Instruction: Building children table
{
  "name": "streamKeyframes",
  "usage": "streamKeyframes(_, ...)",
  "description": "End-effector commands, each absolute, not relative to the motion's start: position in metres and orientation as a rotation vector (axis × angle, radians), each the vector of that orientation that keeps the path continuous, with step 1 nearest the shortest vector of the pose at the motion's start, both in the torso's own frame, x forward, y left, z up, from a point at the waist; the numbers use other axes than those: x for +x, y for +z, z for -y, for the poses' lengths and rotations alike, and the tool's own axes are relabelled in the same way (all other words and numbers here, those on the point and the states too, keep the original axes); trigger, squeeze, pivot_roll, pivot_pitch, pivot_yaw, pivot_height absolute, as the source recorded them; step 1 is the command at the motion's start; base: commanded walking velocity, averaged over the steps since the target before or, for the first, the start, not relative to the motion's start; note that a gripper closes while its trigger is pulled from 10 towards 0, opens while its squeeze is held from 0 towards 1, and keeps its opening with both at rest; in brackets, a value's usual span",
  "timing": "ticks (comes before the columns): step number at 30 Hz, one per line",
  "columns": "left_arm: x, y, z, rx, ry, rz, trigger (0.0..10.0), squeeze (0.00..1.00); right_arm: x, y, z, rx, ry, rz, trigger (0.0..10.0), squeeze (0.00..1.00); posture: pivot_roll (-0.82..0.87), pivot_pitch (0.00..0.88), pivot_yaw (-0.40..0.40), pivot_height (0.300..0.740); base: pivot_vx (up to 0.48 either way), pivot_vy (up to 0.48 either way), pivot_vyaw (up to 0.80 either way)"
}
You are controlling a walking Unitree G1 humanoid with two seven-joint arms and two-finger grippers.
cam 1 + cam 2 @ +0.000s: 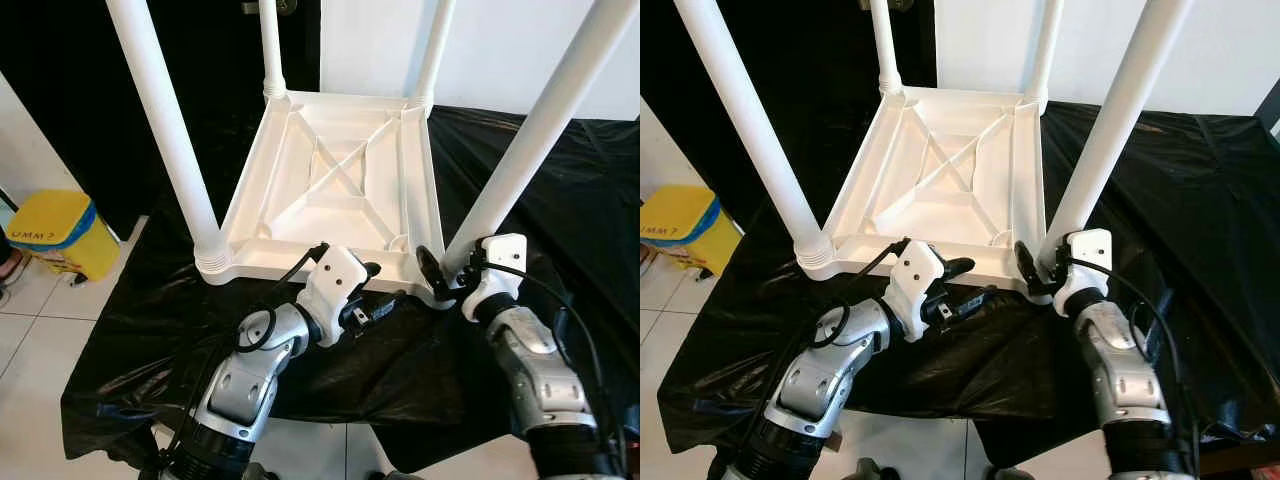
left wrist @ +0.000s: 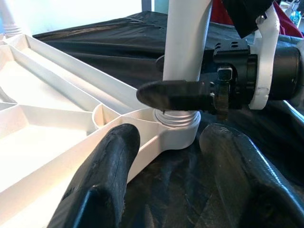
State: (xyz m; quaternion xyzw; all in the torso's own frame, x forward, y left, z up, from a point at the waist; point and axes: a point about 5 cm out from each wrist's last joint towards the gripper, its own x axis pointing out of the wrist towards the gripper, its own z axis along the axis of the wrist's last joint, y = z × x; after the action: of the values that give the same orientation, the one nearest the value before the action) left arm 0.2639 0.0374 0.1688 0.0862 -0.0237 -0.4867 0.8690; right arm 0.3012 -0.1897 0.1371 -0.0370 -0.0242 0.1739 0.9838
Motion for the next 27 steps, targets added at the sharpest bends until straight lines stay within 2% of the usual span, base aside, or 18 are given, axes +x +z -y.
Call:
streamKeyframes(1,0.265,0.168,-0.037,0.188,-0.986,0.046,10.0,0.0,0.302,0.133,0.188,-0.071,0.396,0.035,10.0,0.0,-0.08,0.081,0.01,0.74,0.0,0.0,0.0)
streamKeyframes(10,0.265,0.168,-0.035,0.189,-0.995,0.05,10.0,0.0,0.315,0.132,0.187,-0.102,0.419,0.017,10.0,0.0,-0.08,0.07,0.01,0.74,0.0,0.0,0.0)
streamKeyframes(11,0.265,0.169,-0.035,0.188,-0.995,0.051,10.0,0.0,0.316,0.132,0.186,-0.105,0.421,0.016,2.1,0.0,-0.08,0.067,0.009,0.74,0.0,0.0,0.0)
streamKeyframes(13,0.265,0.169,-0.035,0.188,-0.995,0.051,10.0,0.0,0.316,0.132,0.186,-0.105,0.421,0.016,2.1,0.0,-0.08,0.067,0.009,0.74,0.0,0.0,0.0)
streamKeyframes(14,0.265,0.169,-0.035,0.187,-0.995,0.051,10.0,0.0,0.317,0.131,0.185,-0.113,0.425,0.013,0.0,0.0,-0.07,0.066,0.01,0.74,0.0,0.0,0.0)
streamKeyframes(23,0.264,0.168,-0.034,0.188,-1.002,0.051,10.0,0.0,0.313,0.122,0.185,-0.12,0.424,-0.019,0.0,0.0,-0.08,0.058,0.015,0.74,0.0,0.0,0.0)
streamKeyframes(24,0.264,0.168,-0.034,0.188,-1.004,0.051,10.0,0.0,0.312,0.12,0.186,-0.115,0.405,-0.026,1.9,0.0,-0.09,0.056,0.017,0.74,0.0,0.0,0.0)
streamKeyframes(25,0.264,0.168,-0.034,0.188,-1.004,0.051,10.0,0.0,0.312,0.12,0.186,-0.115,0.405,-0.026,1.9,0.0,-0.09,0.056,0.017,0.74,0.0,0.0,0.0)
streamKeyframes(26,0.264,0.168,-0.034,0.188,-1.008,0.051,10.0,0.0,0.311,0.118,0.187,-0.116,0.384,-0.035,10.0,0.0,-0.09,0.055,0.018,0.74,0.0,0.0,0.0)
streamKeyframes(27,0.264,0.168,-0.033,0.188,-1.01,0.051,10.0,0.0,0.311,0.117,0.188,-0.118,0.365,-0.04,10.0,0.0,-0.09,0.055,0.018,0.74,0.0,0.0,0.0)
